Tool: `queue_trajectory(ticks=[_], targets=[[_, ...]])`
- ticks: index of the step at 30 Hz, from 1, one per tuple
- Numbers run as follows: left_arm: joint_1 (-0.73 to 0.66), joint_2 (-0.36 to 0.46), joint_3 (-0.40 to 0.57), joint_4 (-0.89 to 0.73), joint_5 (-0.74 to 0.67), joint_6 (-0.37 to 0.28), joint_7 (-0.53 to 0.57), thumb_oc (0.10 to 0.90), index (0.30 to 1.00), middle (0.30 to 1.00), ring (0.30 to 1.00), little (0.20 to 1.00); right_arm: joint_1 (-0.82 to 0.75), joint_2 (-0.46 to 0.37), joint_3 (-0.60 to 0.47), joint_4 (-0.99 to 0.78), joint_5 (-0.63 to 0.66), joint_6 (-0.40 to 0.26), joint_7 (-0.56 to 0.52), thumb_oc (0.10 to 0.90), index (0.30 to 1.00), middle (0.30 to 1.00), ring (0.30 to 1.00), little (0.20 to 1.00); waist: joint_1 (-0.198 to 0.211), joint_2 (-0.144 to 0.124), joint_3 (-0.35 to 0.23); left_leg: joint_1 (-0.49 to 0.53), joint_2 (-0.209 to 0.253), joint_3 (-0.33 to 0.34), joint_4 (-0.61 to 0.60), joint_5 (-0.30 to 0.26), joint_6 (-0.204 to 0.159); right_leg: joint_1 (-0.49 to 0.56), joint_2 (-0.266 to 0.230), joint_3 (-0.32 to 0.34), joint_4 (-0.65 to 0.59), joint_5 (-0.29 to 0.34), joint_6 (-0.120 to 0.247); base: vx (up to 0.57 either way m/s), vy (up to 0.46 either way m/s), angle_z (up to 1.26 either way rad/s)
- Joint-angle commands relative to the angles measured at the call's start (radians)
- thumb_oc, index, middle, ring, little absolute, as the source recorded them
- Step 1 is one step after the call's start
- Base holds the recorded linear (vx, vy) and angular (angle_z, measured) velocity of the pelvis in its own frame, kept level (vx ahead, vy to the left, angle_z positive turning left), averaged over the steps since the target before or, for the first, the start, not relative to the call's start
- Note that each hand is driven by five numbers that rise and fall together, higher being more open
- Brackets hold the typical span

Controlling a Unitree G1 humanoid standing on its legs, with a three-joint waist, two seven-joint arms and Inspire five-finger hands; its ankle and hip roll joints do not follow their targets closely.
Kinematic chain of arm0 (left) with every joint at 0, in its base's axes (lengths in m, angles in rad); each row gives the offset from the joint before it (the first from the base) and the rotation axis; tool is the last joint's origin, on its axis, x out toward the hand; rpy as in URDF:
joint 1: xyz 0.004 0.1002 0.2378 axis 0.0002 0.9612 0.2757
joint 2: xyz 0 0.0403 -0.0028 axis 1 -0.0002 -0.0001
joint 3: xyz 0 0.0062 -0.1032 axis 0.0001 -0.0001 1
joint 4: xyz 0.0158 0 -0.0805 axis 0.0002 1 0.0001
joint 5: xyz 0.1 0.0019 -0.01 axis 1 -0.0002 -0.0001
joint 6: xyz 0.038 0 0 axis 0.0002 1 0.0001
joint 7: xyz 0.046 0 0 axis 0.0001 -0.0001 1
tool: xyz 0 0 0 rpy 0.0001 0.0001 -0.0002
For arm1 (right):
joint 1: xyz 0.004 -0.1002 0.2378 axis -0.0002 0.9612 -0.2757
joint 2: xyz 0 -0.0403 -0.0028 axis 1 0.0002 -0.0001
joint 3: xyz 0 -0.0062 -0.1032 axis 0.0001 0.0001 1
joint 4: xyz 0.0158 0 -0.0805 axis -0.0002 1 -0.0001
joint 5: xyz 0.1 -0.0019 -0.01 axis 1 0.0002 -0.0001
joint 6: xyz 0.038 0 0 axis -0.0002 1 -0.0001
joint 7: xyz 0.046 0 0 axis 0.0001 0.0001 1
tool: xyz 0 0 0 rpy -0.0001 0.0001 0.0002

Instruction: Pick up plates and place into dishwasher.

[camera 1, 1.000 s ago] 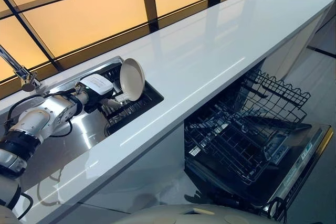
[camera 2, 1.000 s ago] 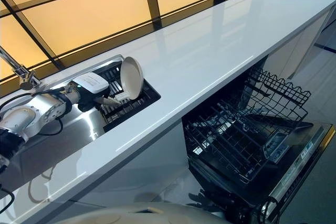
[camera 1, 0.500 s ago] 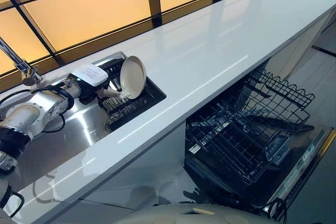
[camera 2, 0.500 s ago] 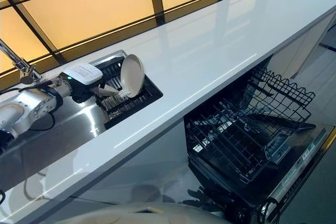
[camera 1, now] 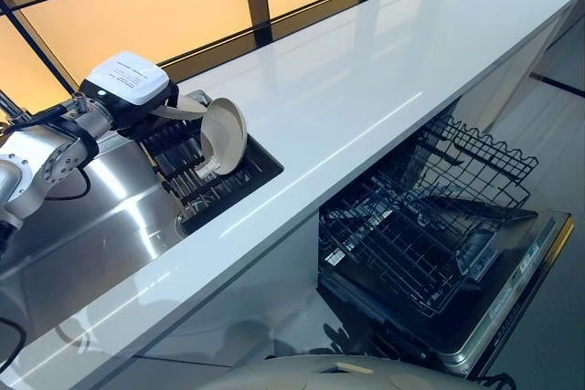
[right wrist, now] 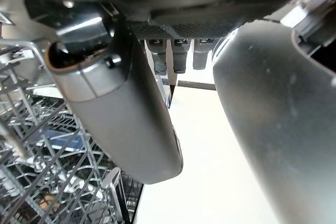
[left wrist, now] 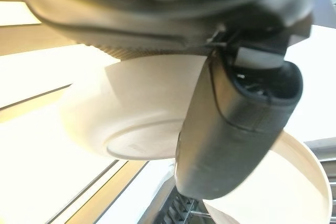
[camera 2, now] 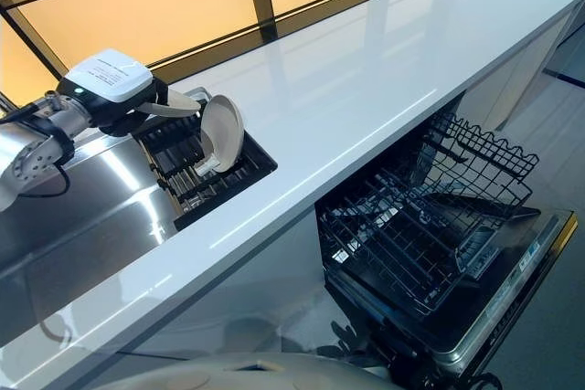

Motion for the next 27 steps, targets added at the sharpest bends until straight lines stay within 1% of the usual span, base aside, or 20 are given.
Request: queue_trajectory(ticks=[1, 2, 3, 5, 6, 7, 9, 11, 16, 20, 22, 23, 26, 27], targets=[[-0.075, 0.134, 0.214, 0.017, -0.072, 0.038, 0.071, 0.100, 0.300, 0.300, 0.300, 0.200, -0.045, 0.073, 0.017, -0.117, 0.090, 0.064, 0.104, 0.800, 0.900, 0.900, 0.900, 0.900, -0.014, 0.029, 0.005, 0.042, -0.102, 0.049, 0.008, -0.125, 0.074, -0.021, 0.013, 0.003, 0.004, 0.042, 0.076, -0.01, 0.010, -0.10], [-0.072, 0.133, 0.218, 0.015, -0.075, 0.038, 0.074, 0.100, 0.300, 0.300, 0.300, 0.200, -0.042, 0.076, 0.021, -0.133, 0.097, 0.070, 0.105, 0.800, 0.900, 0.900, 0.900, 0.900, -0.016, 0.028, 0.006, 0.041, -0.103, 0.051, 0.008, -0.125, 0.075, -0.023, 0.012, 0.004, 0.004, 0.043, 0.077, -0.02, 0.007, -0.08], [-0.059, 0.131, 0.230, 0.016, -0.088, 0.036, 0.094, 0.100, 0.300, 0.300, 0.300, 0.200, -0.030, 0.082, 0.035, -0.183, 0.125, 0.091, 0.123, 0.800, 0.900, 0.900, 0.900, 0.900, -0.020, 0.025, 0.010, 0.040, -0.103, 0.055, 0.008, -0.124, 0.077, -0.028, 0.009, 0.007, 0.006, 0.048, 0.081, -0.02, 0.006, -0.06], [-0.036, 0.124, 0.250, 0.011, -0.097, 0.035, 0.121, 0.100, 0.300, 0.300, 0.300, 0.200, -0.009, 0.095, 0.055, -0.284, 0.176, 0.105, 0.109, 0.800, 0.900, 0.900, 0.900, 0.900, -0.027, 0.021, 0.018, 0.037, -0.104, 0.061, 0.008, -0.124, 0.081, -0.038, 0.006, 0.012, 0.011, 0.054, 0.087, -0.03, 0.003, -0.05], [-0.022, 0.117, 0.264, 0.009, -0.103, 0.033, 0.137, 0.100, 0.300, 0.300, 0.300, 0.200, 0.003, 0.101, 0.067, -0.338, 0.207, 0.100, 0.101, 0.800, 0.900, 0.900, 0.900, 0.900, -0.033, 0.019, 0.023, 0.035, -0.104, 0.064, 0.008, -0.123, 0.083, -0.046, 0.003, 0.015, 0.015, 0.059, 0.091, -0.03, 0.002, -0.07], [-0.017, 0.115, 0.268, 0.008, -0.105, 0.030, 0.142, 0.100, 0.300, 0.300, 0.300, 0.200, 0.007, 0.103, 0.070, -0.354, 0.216, 0.098, 0.097, 0.800, 0.900, 0.900, 0.900, 0.900, -0.035, 0.018, 0.025, 0.035, -0.104, 0.065, 0.008, -0.123, 0.083, -0.048, 0.002, 0.016, 0.016, 0.061, 0.092, -0.03, 0.007, -0.07], [0.020, 0.092, 0.302, 0.001, -0.103, 0.020, 0.167, 0.100, 0.300, 0.300, 0.300, 0.200, 0.035, 0.120, 0.091, -0.475, 0.262, 0.080, 0.071, 0.800, 0.900, 0.900, 0.900, 0.900, -0.049, 0.012, 0.037, 0.032, -0.104, 0.076, 0.008, -0.123, 0.086, -0.069, -0.004, 0.027, 0.029, 0.068, 0.101, -0.04, 0.019, -0.06], [0.035, 0.077, 0.314, -0.008, -0.104, 0.018, 0.179, 0.100, 0.300, 0.300, 0.300, 0.200, 0.050, 0.128, 0.101, -0.537, 0.272, 0.058, 0.057, 0.800, 0.900, 0.900, 0.900, 0.900, -0.062, 0.008, 0.044, 0.030, -0.104, 0.085, 0.008, -0.124, 0.088, -0.086, -0.008, 0.036, 0.040, 0.073, 0.108, -0.03, 0.025, -0.16], [0.021, 0.067, 0.299, -0.017, -0.136, 0.024, 0.195, 0.100, 0.300, 0.300, 0.300, 0.200, 0.093, 0.134, 0.118, -0.651, 0.198, 0.006, 0.028, 0.800, 0.900, 0.900, 0.900, 0.900, -0.090, 0.001, 0.057, 0.026, -0.103, 0.108, 0.008, -0.124, 0.092, -0.123, -0.017, 0.061, 0.066, 0.084, 0.124, -0.02, 0.024, -0.14], [-0.006, 0.057, 0.265, -0.020, -0.160, 0.040, 0.212, 0.100, 0.300, 0.300, 0.300, 0.200, 0.120, 0.123, 0.138, -0.747, 0.173, -0.004, 0.049, 0.800, 0.900, 0.900, 0.900, 0.900, -0.111, -0.005, 0.065, 0.027, -0.106, 0.127, 0.008, -0.125, 0.096, -0.146, -0.023, 0.080, 0.082, 0.100, 0.135, -0.02, 0.040, -0.17], [-0.016, 0.052, 0.252, -0.017, -0.170, 0.041, 0.222, 0.100, 0.300, 0.300, 0.300, 0.200, 0.125, 0.114, 0.143, -0.788, 0.187, 0.001, 0.071, 0.800, 0.900, 0.900, 0.900, 0.900, -0.117, -0.007, 0.068, 0.027, -0.106, 0.134, 0.008, -0.126, 0.098, -0.152, -0.025, 0.087, 0.086, 0.103, 0.138, -0.02, 0.041, -0.11], [-0.026, 0.046, 0.239, -0.011, -0.176, 0.042, 0.229, 0.100, 0.300, 0.300, 0.300, 0.200, 0.129, 0.107, 0.146, -0.835, 0.216, 0.009, 0.088, 0.800, 0.900, 0.900, 0.900, 0.900, -0.125, -0.009, 0.070, 0.027, -0.107, 0.140, 0.008, -0.126, 0.099, -0.158, -0.026, 0.095, 0.092, 0.108, 0.141, -0.02, 0.046, -0.17], [-0.045, 0.035, 0.212, -0.004, -0.188, 0.042, 0.242, 0.100, 0.300, 0.300, 0.300, 0.200, 0.137, 0.095, 0.147, -0.927, 0.284, -0.006, 0.112, 0.800, 0.900, 0.900, 0.900, 0.900, -0.135, -0.015, 0.070, 0.027, -0.107, 0.152, 0.008, -0.129, 0.103, -0.167, -0.026, 0.111, 0.104, 0.113, 0.146, -0.02, 0.048, -0.11], [-0.052, 0.029, 0.202, -0.004, -0.192, 0.045, 0.243, 0.100, 0.300, 0.300, 0.300, 0.200, 0.140, 0.094, 0.142, -0.960, 0.308, -0.030, 0.112, 0.800, 0.900, 0.900, 0.900, 0.900, -0.141, -0.015, 0.072, 0.032, -0.107, 0.152, 0.008, -0.133, 0.106, -0.163, -0.025, 0.113, 0.108, 0.108, 0.149, -0.01, 0.045, -0.09]])
